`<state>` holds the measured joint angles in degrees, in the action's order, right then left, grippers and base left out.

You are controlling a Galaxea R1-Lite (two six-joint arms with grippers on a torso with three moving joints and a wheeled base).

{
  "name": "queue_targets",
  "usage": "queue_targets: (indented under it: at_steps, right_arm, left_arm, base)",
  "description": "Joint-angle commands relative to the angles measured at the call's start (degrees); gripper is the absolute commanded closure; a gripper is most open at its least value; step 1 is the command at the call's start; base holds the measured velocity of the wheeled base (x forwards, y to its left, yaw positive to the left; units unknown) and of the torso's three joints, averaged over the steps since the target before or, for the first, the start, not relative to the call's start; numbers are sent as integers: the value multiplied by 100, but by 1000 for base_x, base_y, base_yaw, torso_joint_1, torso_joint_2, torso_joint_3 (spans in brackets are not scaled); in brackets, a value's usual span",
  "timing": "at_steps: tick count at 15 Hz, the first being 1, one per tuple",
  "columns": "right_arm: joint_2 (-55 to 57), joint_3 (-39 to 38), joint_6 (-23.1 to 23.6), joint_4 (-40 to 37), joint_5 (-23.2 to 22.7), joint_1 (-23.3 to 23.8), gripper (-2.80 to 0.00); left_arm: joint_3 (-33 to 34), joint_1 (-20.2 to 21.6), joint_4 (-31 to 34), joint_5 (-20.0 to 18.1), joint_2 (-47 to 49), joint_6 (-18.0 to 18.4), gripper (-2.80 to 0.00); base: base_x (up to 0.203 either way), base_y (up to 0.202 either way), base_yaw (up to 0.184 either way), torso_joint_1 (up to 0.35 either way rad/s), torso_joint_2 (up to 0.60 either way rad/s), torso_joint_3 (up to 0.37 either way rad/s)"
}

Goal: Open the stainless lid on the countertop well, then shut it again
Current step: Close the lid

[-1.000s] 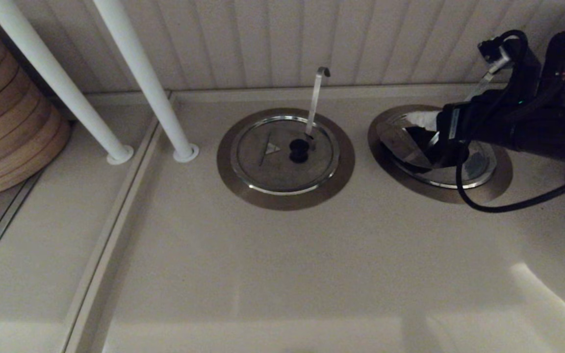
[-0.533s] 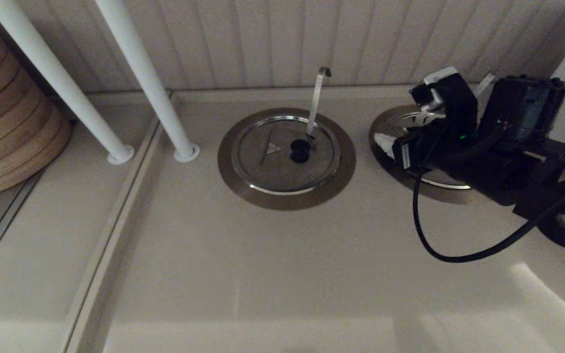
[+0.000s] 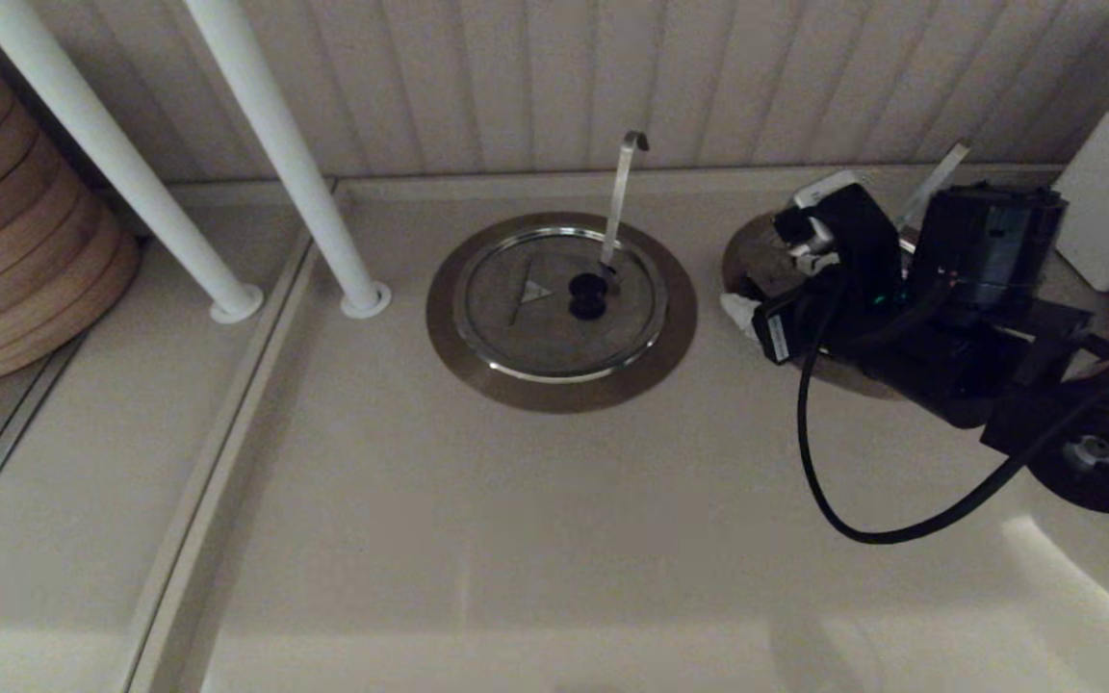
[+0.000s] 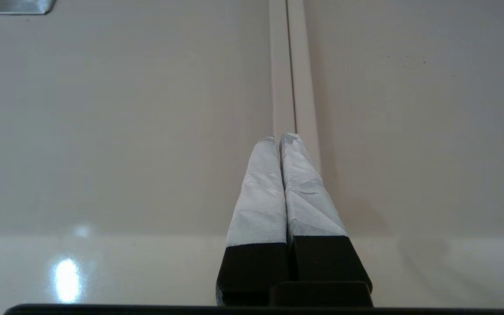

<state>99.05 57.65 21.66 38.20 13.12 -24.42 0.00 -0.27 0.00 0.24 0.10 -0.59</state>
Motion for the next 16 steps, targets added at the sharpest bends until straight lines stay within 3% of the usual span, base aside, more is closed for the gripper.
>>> queue_targets:
  at_steps: [1, 8, 16]
  right_arm:
    - [53, -38, 101, -10, 24, 11, -280]
    - [48, -174, 403, -136, 156, 271, -280]
    - [409, 62, 404, -103, 147, 513, -280]
  left_arm:
    - [0, 0, -5, 2, -1, -2, 0]
    - [0, 0, -4, 2, -1, -2, 0]
    - [0, 0, -5, 2, -1, -2, 0]
  base:
    - [0, 0, 0, 0, 0, 0]
    - [0, 0, 0, 0, 0, 0]
    - [0, 0, 0, 0, 0, 0]
